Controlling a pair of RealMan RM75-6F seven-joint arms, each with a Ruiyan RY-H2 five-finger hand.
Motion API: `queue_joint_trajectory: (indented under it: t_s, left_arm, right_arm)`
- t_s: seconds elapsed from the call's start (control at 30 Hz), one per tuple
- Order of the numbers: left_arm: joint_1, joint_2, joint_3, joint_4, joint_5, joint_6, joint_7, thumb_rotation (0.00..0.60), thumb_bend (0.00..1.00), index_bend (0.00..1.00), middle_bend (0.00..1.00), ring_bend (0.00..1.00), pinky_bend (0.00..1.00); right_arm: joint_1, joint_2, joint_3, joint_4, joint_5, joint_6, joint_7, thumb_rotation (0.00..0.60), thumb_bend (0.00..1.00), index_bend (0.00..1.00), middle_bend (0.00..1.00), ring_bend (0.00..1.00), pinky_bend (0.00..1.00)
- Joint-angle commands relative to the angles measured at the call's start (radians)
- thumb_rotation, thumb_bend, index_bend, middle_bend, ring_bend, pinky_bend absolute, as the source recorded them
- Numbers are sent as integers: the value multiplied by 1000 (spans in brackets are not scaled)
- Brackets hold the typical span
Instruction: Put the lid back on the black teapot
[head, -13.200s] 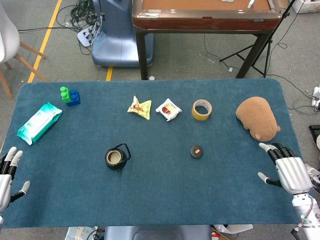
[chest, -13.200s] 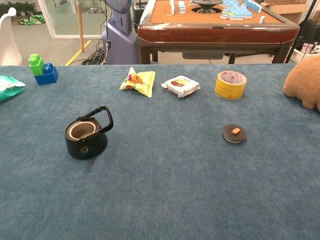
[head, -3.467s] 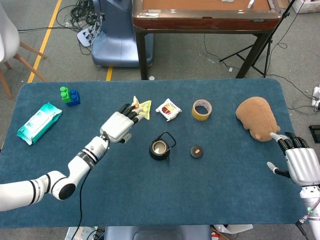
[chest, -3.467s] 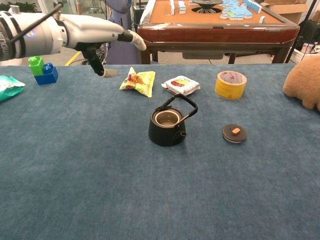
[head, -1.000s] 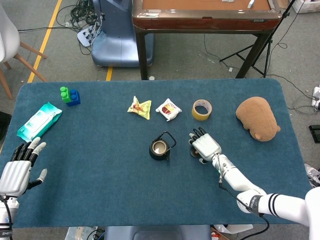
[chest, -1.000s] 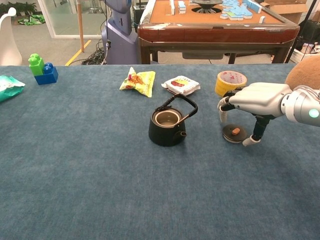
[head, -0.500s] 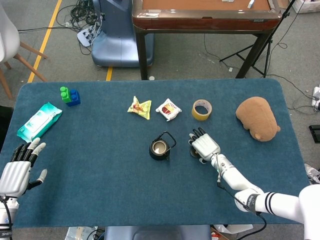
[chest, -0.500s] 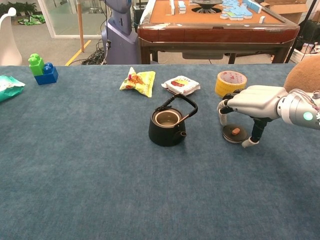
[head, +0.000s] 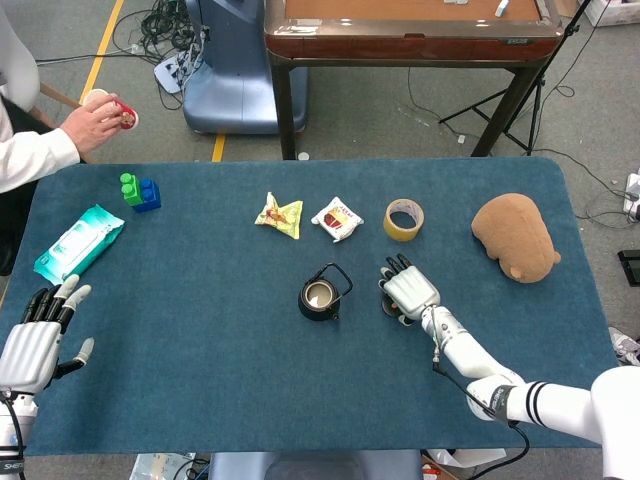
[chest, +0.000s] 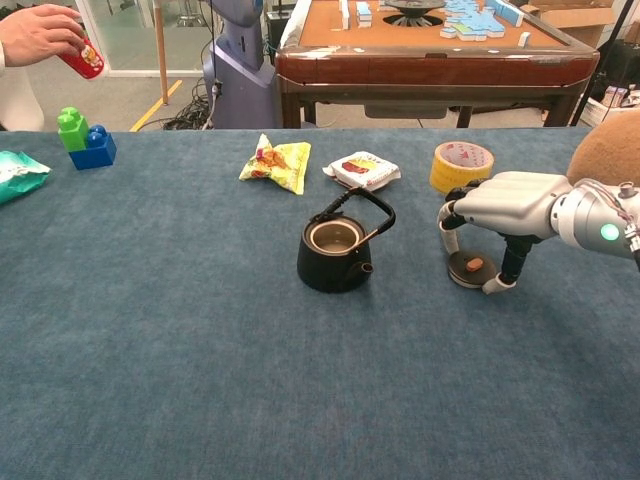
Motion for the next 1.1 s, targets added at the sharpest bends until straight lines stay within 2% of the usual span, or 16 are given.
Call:
queue_joint_trajectory:
  t_s: [0.03, 0.17, 0.37, 0.6, 0.8, 1.1]
  left_arm:
    - [2, -1, -2, 2, 1, -1, -1, 600, 357, 109, 22, 0, 0]
    - [4, -1, -6, 4, -1, -2, -3, 600, 357, 109, 22, 0, 0]
    - [5, 3, -11, 0, 4, -6, 2, 600, 358, 109, 22, 0, 0]
    - [8, 8, -15, -16, 11, -3, 16, 600, 357, 109, 22, 0, 0]
    - [15, 13, -13, -30, 16, 0, 29, 600, 357, 109, 22, 0, 0]
    - [20, 18, -14, -40, 21, 2, 33, 600, 357, 109, 22, 0, 0]
  right_arm:
    - [2, 1, 1, 2, -3, -1, 13, 600, 315, 432, 197, 0, 0]
    - [-1, 34, 14, -41, -32, 8, 61, 600, 333, 463, 219, 0, 0]
    - [14, 151, 64, -201, -79, 14, 143, 600, 336, 472, 232, 0, 0]
    - [79, 234, 111, -316, -44, -13, 117, 600, 336, 472, 238, 0, 0]
    - [159, 232, 119, -333, 58, -38, 39, 600, 336, 472, 238, 0, 0]
    - [270, 153, 89, -280, 176, -32, -75, 600, 336, 472, 238, 0, 0]
